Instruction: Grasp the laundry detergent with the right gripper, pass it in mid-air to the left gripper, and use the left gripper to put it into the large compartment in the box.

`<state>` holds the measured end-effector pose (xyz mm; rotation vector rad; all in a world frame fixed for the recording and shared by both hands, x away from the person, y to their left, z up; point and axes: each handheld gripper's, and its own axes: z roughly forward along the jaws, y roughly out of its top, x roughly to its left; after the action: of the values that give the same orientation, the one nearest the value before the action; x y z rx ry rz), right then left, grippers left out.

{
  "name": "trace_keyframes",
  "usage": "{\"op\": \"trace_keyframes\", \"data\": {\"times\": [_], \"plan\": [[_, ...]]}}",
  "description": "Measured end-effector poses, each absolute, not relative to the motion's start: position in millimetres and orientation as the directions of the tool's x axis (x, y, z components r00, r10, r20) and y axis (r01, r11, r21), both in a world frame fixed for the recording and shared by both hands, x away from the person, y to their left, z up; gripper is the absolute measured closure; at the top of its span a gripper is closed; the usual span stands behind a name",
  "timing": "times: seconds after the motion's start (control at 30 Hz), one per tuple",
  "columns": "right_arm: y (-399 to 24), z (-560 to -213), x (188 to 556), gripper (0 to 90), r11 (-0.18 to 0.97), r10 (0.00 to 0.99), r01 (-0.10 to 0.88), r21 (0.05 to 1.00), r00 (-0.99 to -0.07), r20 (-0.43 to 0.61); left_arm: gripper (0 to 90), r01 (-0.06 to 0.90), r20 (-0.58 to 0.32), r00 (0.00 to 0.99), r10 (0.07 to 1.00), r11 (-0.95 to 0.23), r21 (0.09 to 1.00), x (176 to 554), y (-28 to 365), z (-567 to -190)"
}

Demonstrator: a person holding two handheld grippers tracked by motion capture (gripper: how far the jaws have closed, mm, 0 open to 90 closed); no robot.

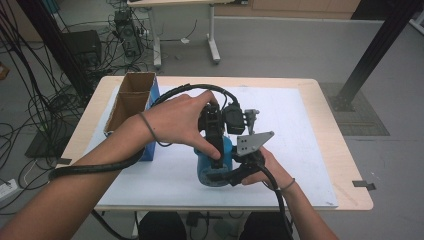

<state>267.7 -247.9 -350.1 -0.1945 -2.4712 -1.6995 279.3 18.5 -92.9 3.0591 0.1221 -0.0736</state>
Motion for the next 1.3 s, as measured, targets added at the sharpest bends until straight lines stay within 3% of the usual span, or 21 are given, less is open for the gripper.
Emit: {"op": "trace_keyframes", "data": {"times": [1.3], "plan": [[-252.1,-351.0,266.7,41.8,0.352,0.040,0.192,0.916,-0.981,0.191,7.6,0.084,-0.055,0.995,0.080,-0.993,0.083,281.7,18.4,-93.9]]}}
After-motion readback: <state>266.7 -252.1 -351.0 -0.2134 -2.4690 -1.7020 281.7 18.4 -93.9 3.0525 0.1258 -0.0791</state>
